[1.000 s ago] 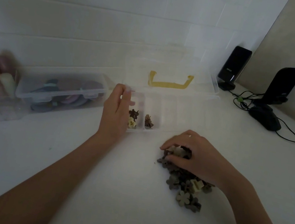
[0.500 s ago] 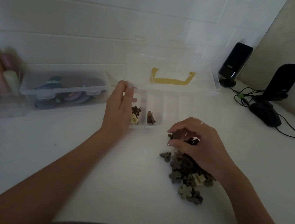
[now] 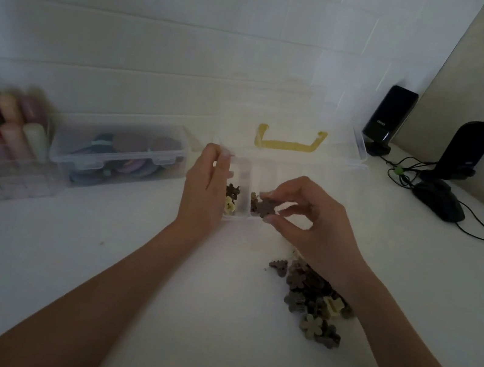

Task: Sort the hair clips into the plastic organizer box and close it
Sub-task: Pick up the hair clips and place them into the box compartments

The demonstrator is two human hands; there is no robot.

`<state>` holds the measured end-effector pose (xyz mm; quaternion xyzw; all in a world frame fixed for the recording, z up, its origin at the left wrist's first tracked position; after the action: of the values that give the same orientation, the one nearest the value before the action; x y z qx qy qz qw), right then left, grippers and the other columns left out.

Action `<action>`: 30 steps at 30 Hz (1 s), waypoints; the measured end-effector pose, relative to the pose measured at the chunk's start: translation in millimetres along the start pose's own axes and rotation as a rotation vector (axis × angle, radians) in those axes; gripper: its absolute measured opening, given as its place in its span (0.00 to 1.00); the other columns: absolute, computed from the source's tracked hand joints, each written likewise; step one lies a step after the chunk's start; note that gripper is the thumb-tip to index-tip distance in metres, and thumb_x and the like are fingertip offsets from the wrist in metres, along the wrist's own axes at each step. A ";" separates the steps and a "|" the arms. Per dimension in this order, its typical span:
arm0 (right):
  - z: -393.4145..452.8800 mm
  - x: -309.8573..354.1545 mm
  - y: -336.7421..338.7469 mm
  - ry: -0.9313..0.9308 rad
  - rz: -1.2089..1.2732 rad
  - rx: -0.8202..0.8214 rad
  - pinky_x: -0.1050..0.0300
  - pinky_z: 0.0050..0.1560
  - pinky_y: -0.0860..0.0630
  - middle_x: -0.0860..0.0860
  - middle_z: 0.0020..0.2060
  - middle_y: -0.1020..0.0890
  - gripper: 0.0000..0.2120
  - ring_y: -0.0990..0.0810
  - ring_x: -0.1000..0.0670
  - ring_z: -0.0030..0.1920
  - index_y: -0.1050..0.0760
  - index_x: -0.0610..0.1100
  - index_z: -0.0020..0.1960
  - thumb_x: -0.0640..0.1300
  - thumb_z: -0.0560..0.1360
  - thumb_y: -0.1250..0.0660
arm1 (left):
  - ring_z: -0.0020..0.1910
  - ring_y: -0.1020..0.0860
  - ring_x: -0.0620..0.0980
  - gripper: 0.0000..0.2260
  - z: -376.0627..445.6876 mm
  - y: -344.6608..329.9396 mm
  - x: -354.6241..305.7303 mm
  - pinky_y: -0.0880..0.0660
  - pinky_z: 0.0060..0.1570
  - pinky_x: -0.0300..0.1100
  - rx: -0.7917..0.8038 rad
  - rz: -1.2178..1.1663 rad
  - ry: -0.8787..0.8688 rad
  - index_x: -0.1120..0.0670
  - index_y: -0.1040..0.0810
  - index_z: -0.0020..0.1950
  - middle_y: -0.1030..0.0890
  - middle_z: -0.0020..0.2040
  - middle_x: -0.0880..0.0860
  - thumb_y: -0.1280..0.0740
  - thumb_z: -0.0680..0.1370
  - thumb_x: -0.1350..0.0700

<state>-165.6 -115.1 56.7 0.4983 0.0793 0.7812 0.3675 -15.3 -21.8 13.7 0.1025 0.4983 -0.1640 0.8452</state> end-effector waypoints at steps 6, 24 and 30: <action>36.4 15.4 -29.6 0.232 -0.480 -0.002 0.52 0.49 0.26 0.51 0.45 0.17 0.11 0.25 0.49 0.51 0.29 0.46 0.38 0.40 0.67 0.26 | 0.35 0.26 0.45 0.12 -2.5 0.7 -8.8 0.27 0.37 0.37 0.012 0.009 -0.041 0.59 0.31 0.46 0.26 0.37 0.54 0.46 0.83 0.53; -21.0 -27.4 12.5 -0.114 -0.453 0.455 0.64 0.57 0.34 0.65 0.48 0.22 0.14 0.29 0.63 0.54 0.21 0.60 0.52 0.59 0.67 0.29 | 0.42 0.21 0.42 0.13 -2.9 0.5 -1.4 0.28 0.40 0.31 0.006 0.059 0.019 0.61 0.29 0.49 0.23 0.44 0.54 0.47 0.83 0.54; -26.2 -26.9 6.4 -0.101 -0.608 0.489 0.56 0.59 0.36 0.64 0.49 0.25 0.08 0.31 0.60 0.53 0.24 0.58 0.48 0.57 0.71 0.33 | 0.43 0.20 0.43 0.14 -2.4 1.0 2.8 0.26 0.42 0.50 0.000 0.059 0.037 0.57 0.29 0.49 0.23 0.44 0.46 0.47 0.82 0.50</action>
<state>-184.4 -130.9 27.7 0.5629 0.3889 0.5692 0.4559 -15.6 -20.6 10.1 0.1201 0.5104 -0.1373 0.8404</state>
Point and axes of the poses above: each hand's wrist, its own z-axis towards the middle knuckle, its own y-axis out of the back of the hand, x = y × z, the point moved 4 cm from there along z, towards the middle knuckle
